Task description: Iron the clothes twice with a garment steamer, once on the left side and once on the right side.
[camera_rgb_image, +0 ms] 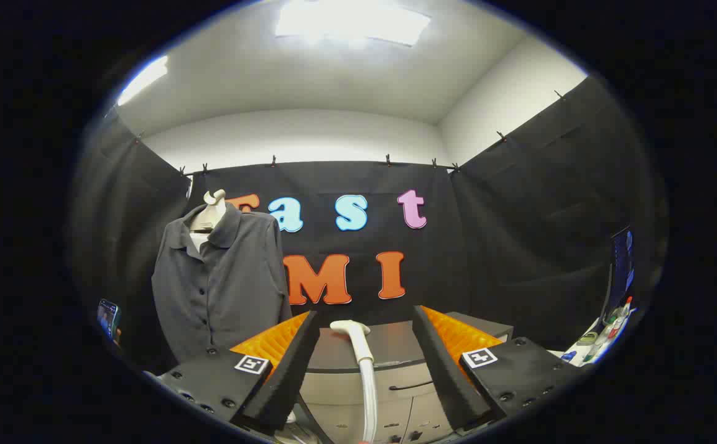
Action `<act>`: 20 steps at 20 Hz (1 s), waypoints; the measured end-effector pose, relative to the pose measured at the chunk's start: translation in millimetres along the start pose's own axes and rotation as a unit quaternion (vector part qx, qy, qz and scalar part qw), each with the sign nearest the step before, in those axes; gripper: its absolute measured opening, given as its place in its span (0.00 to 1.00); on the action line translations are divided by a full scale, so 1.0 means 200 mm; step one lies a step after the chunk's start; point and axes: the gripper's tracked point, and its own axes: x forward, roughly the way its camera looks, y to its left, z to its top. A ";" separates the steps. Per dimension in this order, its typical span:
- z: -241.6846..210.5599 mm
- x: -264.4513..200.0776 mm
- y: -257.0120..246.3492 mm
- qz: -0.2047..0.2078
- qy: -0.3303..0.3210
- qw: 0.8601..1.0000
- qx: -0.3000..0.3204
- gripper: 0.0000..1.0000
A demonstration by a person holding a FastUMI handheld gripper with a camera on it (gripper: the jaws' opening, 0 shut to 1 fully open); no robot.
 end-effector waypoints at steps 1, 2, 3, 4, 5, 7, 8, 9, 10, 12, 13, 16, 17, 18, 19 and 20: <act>-0.01 -0.01 0.02 -0.001 0.002 1.000 -0.003 0.98; -0.02 0.00 0.03 0.000 0.004 1.000 -0.006 0.98; -0.03 0.00 0.05 -0.002 0.006 1.000 -0.007 0.98; -0.03 0.00 0.06 -0.005 0.008 1.000 -0.007 0.98; -0.03 0.00 0.07 -0.006 0.011 1.000 -0.006 0.98; -0.03 0.00 0.10 -0.007 0.016 1.000 0.000 0.98; -0.04 0.00 0.11 -0.007 0.019 1.000 0.003 0.98; -0.04 -0.02 0.11 -0.008 0.020 1.000 0.007 0.98; -0.05 -0.02 0.12 -0.009 0.023 1.000 0.010 0.98; -0.04 -0.03 0.12 -0.012 0.027 0.999 0.016 0.98; -0.03 -0.03 0.12 -0.013 0.028 0.999 0.018 0.98; -0.01 -0.03 0.13 -0.018 0.024 0.999 0.019 0.98; -0.01 -0.03 0.13 -0.018 0.023 0.999 0.019 0.98; 0.00 -0.04 0.14 -0.018 0.023 0.999 0.020 0.98; 0.00 -0.04 0.15 -0.018 0.022 0.999 0.021 0.98; 0.01 -0.04 0.16 -0.017 0.020 0.999 0.022 0.98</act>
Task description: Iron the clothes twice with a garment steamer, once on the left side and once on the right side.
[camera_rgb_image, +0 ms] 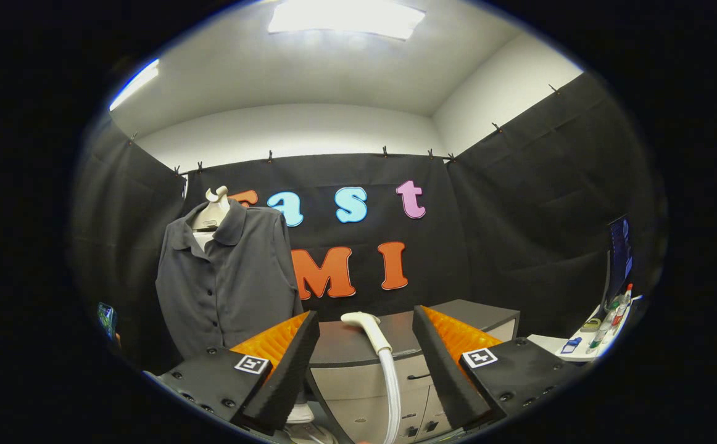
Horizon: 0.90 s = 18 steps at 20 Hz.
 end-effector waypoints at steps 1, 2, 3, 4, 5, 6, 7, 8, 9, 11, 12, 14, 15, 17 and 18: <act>0.01 0.00 0.01 0.001 -0.002 1.000 0.001 0.98; 0.01 0.01 0.02 0.002 -0.002 1.000 0.001 0.98; 0.01 0.01 0.02 0.002 -0.001 1.000 0.001 0.98; 0.01 0.02 0.03 0.003 -0.001 1.000 0.001 0.98; 0.03 0.04 0.05 0.005 -0.001 1.000 0.002 0.98; 0.05 0.07 0.06 0.009 -0.001 1.000 0.002 0.98; 0.07 0.09 0.09 0.016 -0.003 1.000 0.002 0.98; 0.10 0.14 0.10 0.021 -0.002 1.000 0.000 0.98; 0.11 0.18 0.11 0.025 0.001 1.000 -0.002 0.98; 0.10 0.27 0.12 0.026 0.012 1.000 -0.002 0.98; 0.09 0.32 0.13 0.027 0.017 0.999 0.000 0.98; 0.08 0.45 0.18 0.038 0.023 0.999 0.001 0.98; 0.06 0.52 0.20 0.046 0.026 0.999 0.000 0.98; -0.06 0.70 0.22 0.051 0.062 0.997 0.003 0.98; -0.14 0.79 0.23 0.054 0.084 0.995 0.001 0.98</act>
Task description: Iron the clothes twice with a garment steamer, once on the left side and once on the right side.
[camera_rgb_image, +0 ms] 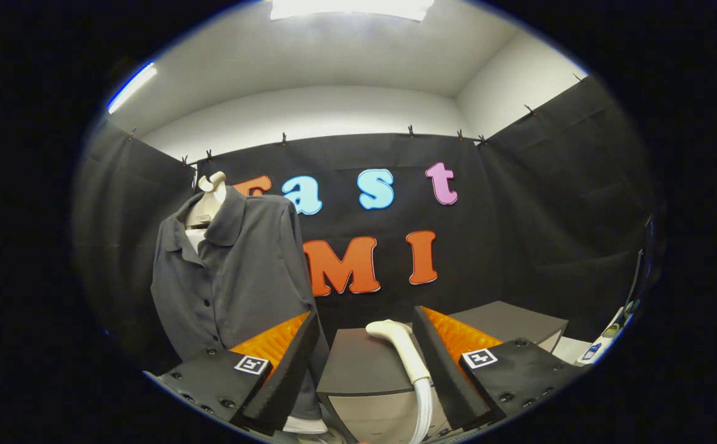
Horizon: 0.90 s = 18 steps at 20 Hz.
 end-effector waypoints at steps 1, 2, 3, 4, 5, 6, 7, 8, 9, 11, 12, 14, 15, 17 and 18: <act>-0.06 0.11 -0.01 0.002 0.024 1.000 -0.006 0.98; -0.11 0.21 -0.03 0.004 0.045 0.999 -0.015 0.98; -0.16 0.31 -0.05 0.004 0.061 0.998 -0.023 0.98; -0.21 0.41 -0.08 0.000 0.079 0.996 -0.030 0.98; -0.26 0.51 -0.12 -0.005 0.097 0.995 -0.036 0.98; -0.31 0.59 -0.15 -0.009 0.115 0.992 -0.041 0.98; -0.36 0.66 -0.18 -0.011 0.132 0.990 -0.047 0.98; -0.40 0.73 -0.21 -0.014 0.150 0.987 -0.054 0.98; -0.45 0.79 -0.23 -0.017 0.167 0.984 -0.058 0.98; -0.52 0.85 -0.27 -0.022 0.192 0.980 -0.055 0.98; -0.55 0.86 -0.27 -0.020 0.201 0.978 -0.053 0.98; -0.60 0.91 -0.27 -0.012 0.216 0.975 -0.052 0.97; -0.62 0.93 -0.28 -0.013 0.229 0.972 -0.050 0.97; -0.67 0.95 -0.30 -0.013 0.245 0.968 -0.047 0.96; -0.69 0.96 -0.32 -0.016 0.250 0.967 -0.047 0.96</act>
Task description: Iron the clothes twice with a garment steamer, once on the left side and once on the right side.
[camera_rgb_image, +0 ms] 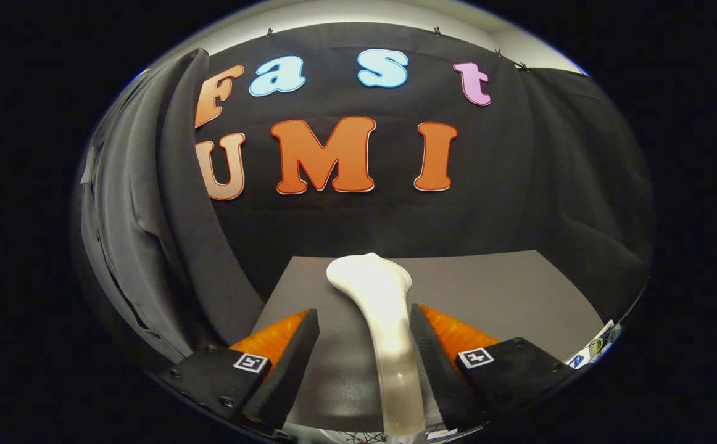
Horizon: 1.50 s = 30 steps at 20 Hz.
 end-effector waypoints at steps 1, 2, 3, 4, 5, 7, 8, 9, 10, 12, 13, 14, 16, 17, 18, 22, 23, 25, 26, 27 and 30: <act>-0.01 0.01 -0.01 0.000 0.005 1.000 0.001 0.96; -0.03 0.03 -0.02 0.000 0.011 1.000 0.002 0.96; -0.05 0.06 -0.03 0.003 0.021 1.000 0.000 0.96; -0.09 0.09 -0.05 0.003 0.036 0.999 -0.003 0.96; -0.12 0.12 -0.07 0.004 0.050 0.999 -0.005 0.96; -0.17 0.15 -0.06 0.017 0.072 0.997 -0.008 0.96; -0.19 0.17 -0.06 0.024 0.081 0.996 -0.010 0.97; -0.22 0.19 -0.06 0.029 0.093 0.995 -0.010 0.96; -0.22 0.18 -0.04 0.040 0.093 0.995 0.002 0.91; -0.21 0.18 -0.03 0.046 0.082 0.995 0.021 0.80; -0.21 0.17 -0.05 0.039 0.074 0.996 0.025 0.75; -0.22 0.17 -0.07 0.039 0.069 0.996 0.033 0.70; -0.23 0.14 -0.05 0.036 0.065 0.997 0.034 0.59; -0.24 0.13 -0.05 0.032 0.063 0.997 0.029 0.57; -0.24 0.11 -0.04 0.029 0.059 0.998 0.026 0.55; -0.21 0.03 -0.05 0.013 0.024 0.999 0.023 0.51; -0.18 0.02 -0.08 0.005 0.005 1.000 0.021 0.49; -0.17 -0.02 -0.12 -0.010 -0.017 0.999 0.027 0.45; -0.18 -0.03 -0.12 -0.015 -0.022 0.999 0.033 0.44; -0.20 -0.07 -0.13 -0.024 -0.029 0.999 0.034 0.44; -0.22 -0.17 -0.13 -0.040 -0.054 0.997 0.033 0.44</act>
